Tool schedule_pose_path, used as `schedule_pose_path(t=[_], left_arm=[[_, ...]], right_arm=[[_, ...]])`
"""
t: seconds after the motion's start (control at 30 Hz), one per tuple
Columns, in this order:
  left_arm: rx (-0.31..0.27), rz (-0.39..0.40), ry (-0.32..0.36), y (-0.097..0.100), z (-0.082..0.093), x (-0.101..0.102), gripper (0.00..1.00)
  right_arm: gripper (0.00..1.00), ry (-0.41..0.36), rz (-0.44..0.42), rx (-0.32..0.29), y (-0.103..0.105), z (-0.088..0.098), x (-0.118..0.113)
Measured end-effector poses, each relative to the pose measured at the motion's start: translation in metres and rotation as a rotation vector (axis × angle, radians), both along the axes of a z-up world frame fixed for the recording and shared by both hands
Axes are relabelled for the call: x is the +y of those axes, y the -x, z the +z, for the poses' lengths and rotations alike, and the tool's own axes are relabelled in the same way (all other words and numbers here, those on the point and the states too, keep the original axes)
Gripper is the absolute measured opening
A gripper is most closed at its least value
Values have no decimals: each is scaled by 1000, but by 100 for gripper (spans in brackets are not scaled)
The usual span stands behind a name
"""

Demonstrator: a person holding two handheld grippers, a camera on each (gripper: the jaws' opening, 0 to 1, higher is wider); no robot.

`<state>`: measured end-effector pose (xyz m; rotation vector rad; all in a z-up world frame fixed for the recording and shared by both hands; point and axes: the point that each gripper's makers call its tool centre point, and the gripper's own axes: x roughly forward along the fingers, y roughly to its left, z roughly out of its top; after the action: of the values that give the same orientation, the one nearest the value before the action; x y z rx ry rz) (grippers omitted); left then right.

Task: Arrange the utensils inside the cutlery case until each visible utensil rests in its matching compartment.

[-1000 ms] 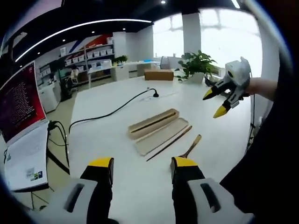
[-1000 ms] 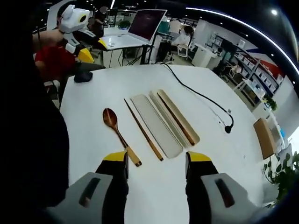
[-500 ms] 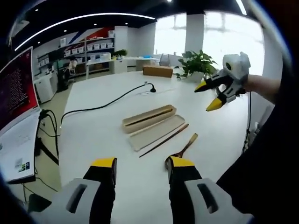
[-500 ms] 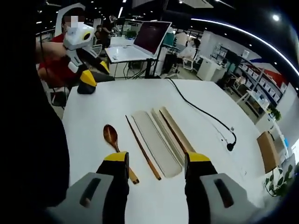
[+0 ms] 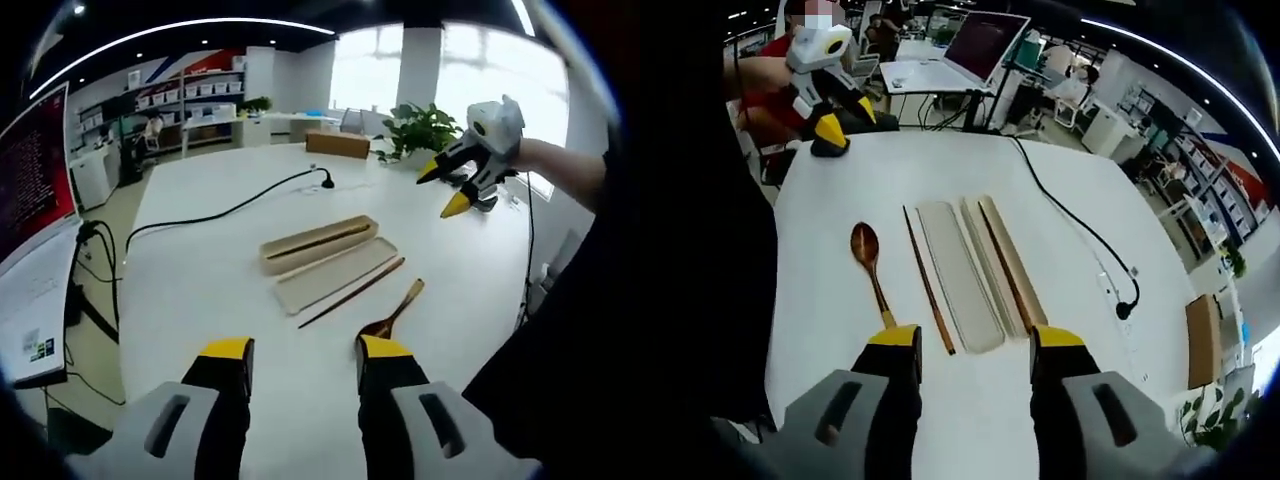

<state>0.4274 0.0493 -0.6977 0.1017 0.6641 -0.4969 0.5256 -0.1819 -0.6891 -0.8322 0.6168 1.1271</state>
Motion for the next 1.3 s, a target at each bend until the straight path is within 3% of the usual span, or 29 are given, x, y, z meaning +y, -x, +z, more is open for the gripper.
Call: schedule_pose_path(t=[0.27, 0.5, 0.83, 1.3], left_arm=[[48, -14, -10, 6, -10, 7, 40], [38, -17, -5, 4, -7, 8, 40], [45, -3, -10, 4, -14, 16, 40], [52, -16, -32, 9, -16, 10, 43]], right_arm=[[36, 55, 81, 32, -2, -18, 25], [33, 81, 91, 84, 1, -36, 42], [32, 109, 117, 118, 3, -53, 55], [30, 135, 148, 143, 8, -69, 68]])
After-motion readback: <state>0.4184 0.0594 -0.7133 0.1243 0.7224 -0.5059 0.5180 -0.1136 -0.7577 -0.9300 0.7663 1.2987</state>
